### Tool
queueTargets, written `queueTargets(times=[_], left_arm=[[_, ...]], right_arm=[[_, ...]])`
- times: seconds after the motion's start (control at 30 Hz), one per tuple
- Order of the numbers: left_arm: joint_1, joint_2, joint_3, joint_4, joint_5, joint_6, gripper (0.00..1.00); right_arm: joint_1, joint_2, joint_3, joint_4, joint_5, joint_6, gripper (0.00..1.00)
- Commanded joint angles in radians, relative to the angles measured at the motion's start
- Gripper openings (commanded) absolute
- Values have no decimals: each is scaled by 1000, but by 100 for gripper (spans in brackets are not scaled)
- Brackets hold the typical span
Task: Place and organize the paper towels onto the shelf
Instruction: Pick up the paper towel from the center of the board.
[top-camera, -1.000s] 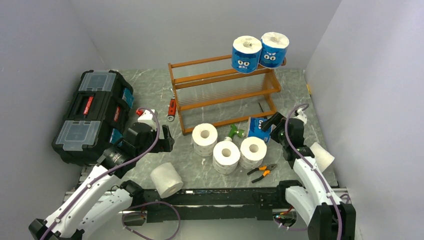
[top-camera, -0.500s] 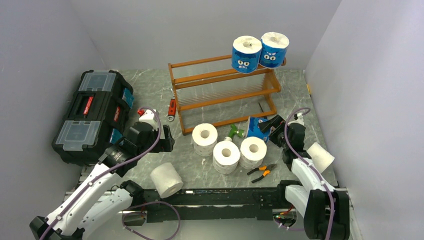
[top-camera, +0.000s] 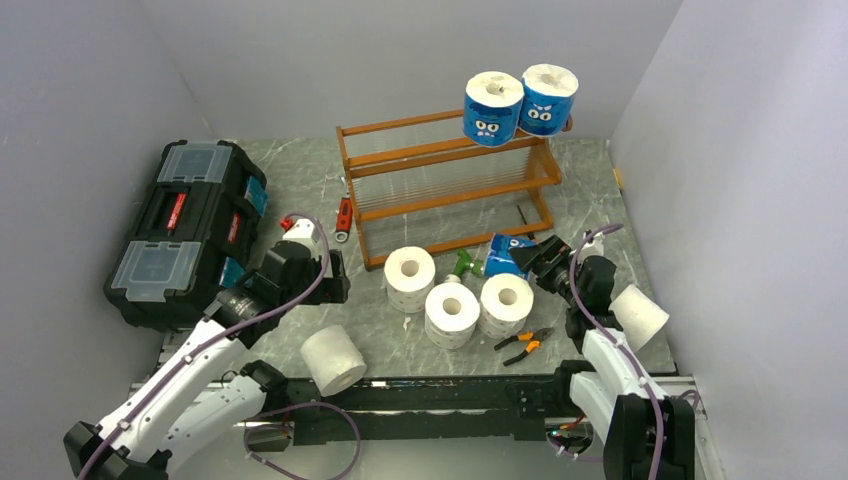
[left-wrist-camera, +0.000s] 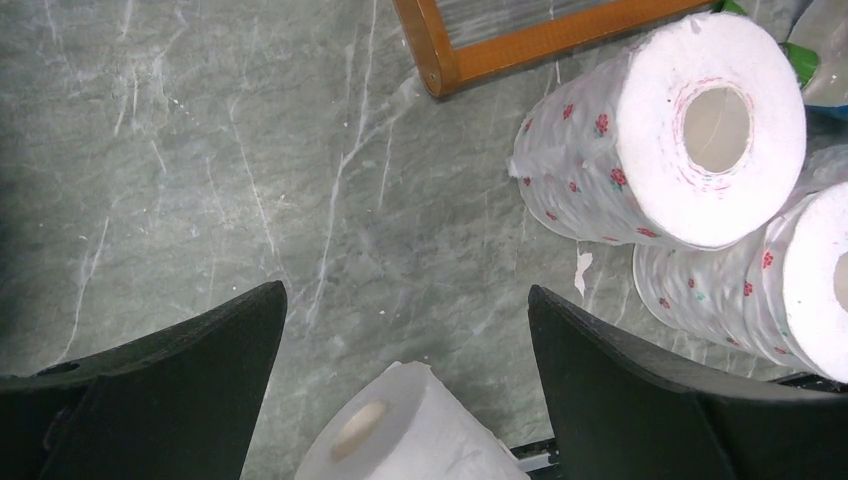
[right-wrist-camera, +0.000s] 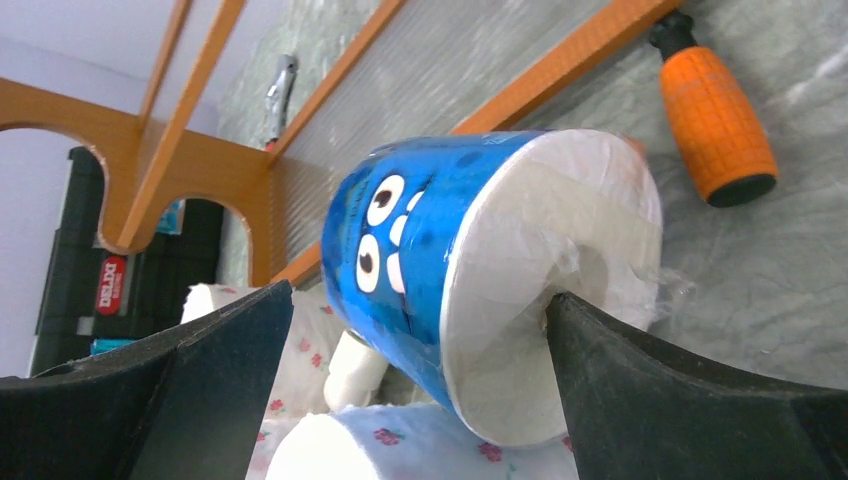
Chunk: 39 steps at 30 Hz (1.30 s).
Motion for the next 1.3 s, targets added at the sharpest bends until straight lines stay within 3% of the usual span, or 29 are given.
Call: queueTargets(times=[0.0, 0.33, 0.57, 1.07, 1.27], left_arm=[[4, 15, 20, 29, -6, 2, 97], [3, 21, 14, 21, -10, -6, 97], [4, 31, 18, 19, -16, -8, 96], [3, 20, 18, 20, -14, -4, 96], [4, 10, 16, 20, -15, -7, 96]], right_arm=[[2, -53, 4, 51, -65, 7, 98], [-1, 55, 12, 109, -45, -21, 97], [1, 133, -4, 233, -120, 33, 86], [1, 23, 4, 198, -134, 61, 53], [0, 78, 21, 200, -166, 56, 61]])
